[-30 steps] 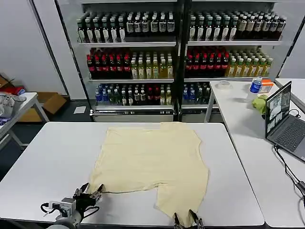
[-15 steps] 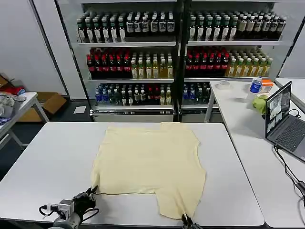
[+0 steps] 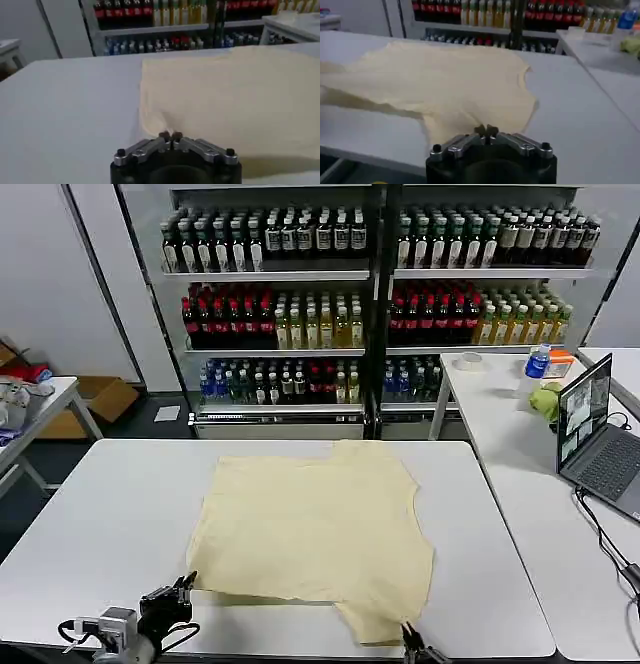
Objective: Fold and organize the clothes.
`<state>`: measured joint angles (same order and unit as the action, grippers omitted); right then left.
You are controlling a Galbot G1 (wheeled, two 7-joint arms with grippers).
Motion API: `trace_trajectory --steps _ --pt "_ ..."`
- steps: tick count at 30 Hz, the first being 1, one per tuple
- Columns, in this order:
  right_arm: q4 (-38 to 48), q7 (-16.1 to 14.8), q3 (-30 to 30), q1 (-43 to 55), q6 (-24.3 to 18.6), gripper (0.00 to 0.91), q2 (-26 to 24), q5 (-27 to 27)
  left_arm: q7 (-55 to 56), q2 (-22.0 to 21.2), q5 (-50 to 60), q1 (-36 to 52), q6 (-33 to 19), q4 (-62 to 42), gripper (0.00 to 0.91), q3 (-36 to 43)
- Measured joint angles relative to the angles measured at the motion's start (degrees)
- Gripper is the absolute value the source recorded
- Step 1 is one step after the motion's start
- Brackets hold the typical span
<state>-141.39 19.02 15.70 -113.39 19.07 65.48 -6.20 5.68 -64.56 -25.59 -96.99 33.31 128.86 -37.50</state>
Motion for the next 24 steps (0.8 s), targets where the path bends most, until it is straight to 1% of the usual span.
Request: trace_trajectory --steps 5,11,17,24 --pt "-1.46 -0.80 2.97 0.20 -0.78 0.000 -1.21 -0.93 0.00 0.71 -1.22 -1.81 -0.06 2.18 0.010 -2.57" --pt "-0.68 -1.80 5.01 3.57 -1.74 0.000 -3.32 -2.30 0.01 1.93 -1.98 -1.80 -0.16 2.68 0.010 -3.80" --pt "2.39 -2.39 4.92 9.40 -1.78 0.000 -5.50 -3.64 0.11 3.02 -2.15 0.83 -0.26 0.73 0.010 -2.77" --pt "6.72 -3.57 3.46 16.97 -1.95 0.000 -8.46 -3.71 0.18 3.76 -0.94 5.60 -0.33 -2.92 0.010 0.40"
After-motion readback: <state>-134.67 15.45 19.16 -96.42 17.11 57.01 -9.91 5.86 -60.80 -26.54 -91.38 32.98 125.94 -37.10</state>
